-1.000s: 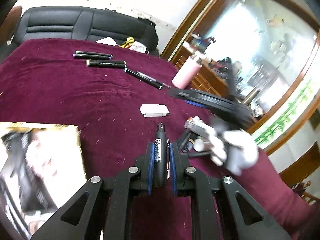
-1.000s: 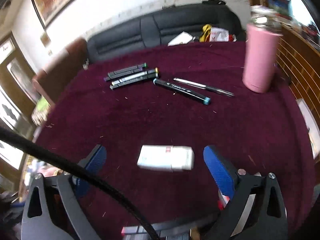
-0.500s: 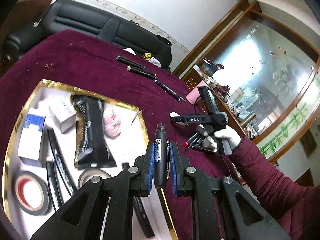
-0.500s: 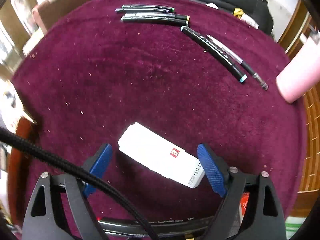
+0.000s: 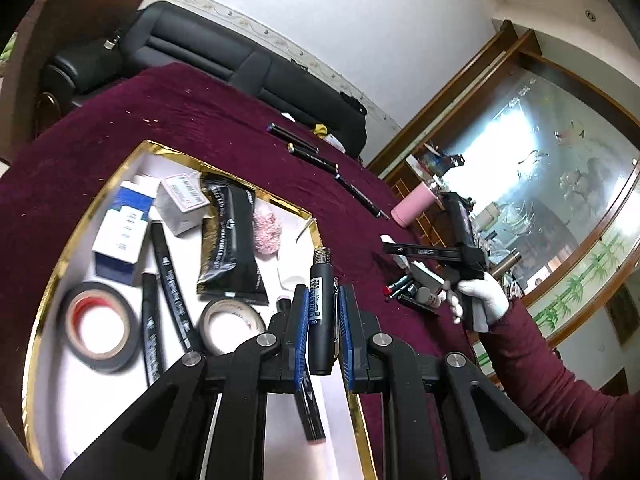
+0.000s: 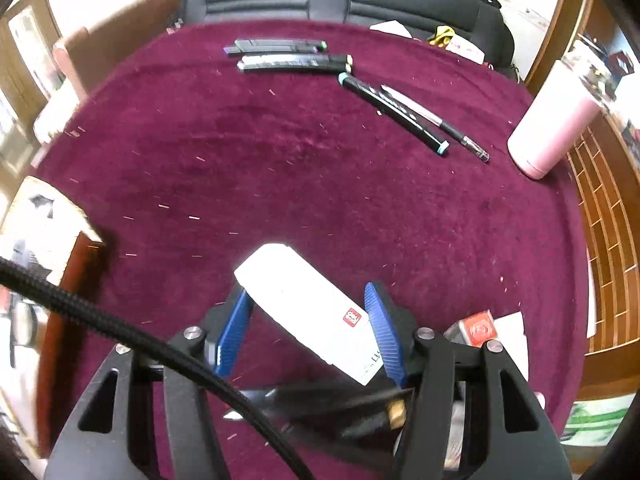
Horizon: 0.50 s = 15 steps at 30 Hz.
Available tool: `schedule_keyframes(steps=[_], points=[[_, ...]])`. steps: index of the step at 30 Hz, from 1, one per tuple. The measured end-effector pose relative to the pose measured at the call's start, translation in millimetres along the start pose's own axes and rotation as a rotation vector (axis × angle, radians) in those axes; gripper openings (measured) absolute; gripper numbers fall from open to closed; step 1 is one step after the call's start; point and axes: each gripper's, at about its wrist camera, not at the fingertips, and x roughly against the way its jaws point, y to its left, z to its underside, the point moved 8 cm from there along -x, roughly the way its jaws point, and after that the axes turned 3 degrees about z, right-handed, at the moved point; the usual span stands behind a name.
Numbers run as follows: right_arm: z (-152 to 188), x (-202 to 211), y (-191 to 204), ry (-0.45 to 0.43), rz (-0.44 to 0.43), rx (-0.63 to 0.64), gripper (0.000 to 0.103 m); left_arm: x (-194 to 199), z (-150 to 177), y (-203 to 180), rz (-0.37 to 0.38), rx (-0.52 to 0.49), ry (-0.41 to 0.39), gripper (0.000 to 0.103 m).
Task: Organize objects
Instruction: 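Carry the marker toward the tray with the left gripper while the right grasps the white box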
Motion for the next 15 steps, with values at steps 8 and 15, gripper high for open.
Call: schedule_keyframes(steps=[8,15], points=[[12.8,68.2,95.8,-0.091,-0.269,0.028,0.057,33.5,19.5,17.8,-0.094,0.017,-0.03,0.012],[53.2,85.4,215.7,-0.026,-0.517,0.133,0.058,46.5,32.8,45.2,-0.211,0.022,-0.028,0.012]])
